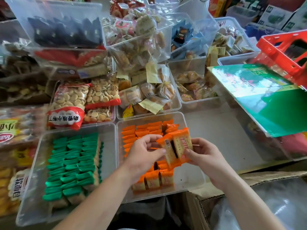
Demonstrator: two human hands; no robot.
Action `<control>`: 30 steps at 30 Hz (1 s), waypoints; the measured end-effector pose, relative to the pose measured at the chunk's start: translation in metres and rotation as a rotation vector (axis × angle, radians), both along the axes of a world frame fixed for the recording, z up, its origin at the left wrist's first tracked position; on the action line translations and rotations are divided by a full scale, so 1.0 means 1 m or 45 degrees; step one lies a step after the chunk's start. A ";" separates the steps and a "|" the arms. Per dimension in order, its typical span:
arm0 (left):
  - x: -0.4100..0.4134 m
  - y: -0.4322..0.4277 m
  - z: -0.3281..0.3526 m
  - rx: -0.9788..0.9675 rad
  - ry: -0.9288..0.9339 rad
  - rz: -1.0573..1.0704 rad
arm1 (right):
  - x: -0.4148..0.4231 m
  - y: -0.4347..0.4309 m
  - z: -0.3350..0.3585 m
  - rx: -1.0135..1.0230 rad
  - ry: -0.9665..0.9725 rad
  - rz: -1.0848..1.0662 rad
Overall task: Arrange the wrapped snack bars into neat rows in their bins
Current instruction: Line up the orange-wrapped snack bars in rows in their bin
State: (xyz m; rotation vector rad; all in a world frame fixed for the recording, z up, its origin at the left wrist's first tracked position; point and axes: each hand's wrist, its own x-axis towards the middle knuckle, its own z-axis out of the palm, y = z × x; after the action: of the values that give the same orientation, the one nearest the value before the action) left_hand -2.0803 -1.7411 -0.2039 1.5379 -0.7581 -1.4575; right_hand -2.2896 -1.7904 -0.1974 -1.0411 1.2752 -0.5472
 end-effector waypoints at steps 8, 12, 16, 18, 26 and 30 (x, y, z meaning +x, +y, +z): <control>0.007 0.002 -0.005 -0.011 -0.020 0.045 | -0.009 0.002 0.007 -0.119 0.135 -0.114; 0.009 0.005 -0.003 -0.073 -0.164 0.022 | -0.005 0.002 0.014 -0.031 0.031 -0.139; 0.014 0.010 -0.004 -0.094 -0.421 -0.040 | -0.010 -0.001 0.016 -0.148 0.169 -0.119; 0.014 0.012 -0.003 -0.048 -0.362 -0.070 | -0.012 -0.003 0.016 -0.190 0.234 -0.116; 0.007 0.025 -0.006 -0.023 -0.217 -0.082 | -0.020 -0.009 0.015 -0.187 0.302 -0.108; -0.001 0.030 -0.007 -0.036 -0.210 0.104 | -0.019 -0.011 0.014 -0.151 0.261 -0.153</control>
State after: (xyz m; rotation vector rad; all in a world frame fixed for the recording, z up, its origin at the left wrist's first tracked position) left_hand -2.0809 -1.7112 -0.2113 1.6624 -0.7989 -1.2665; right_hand -2.3089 -1.8015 -0.1838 -1.1472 1.5079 -0.6257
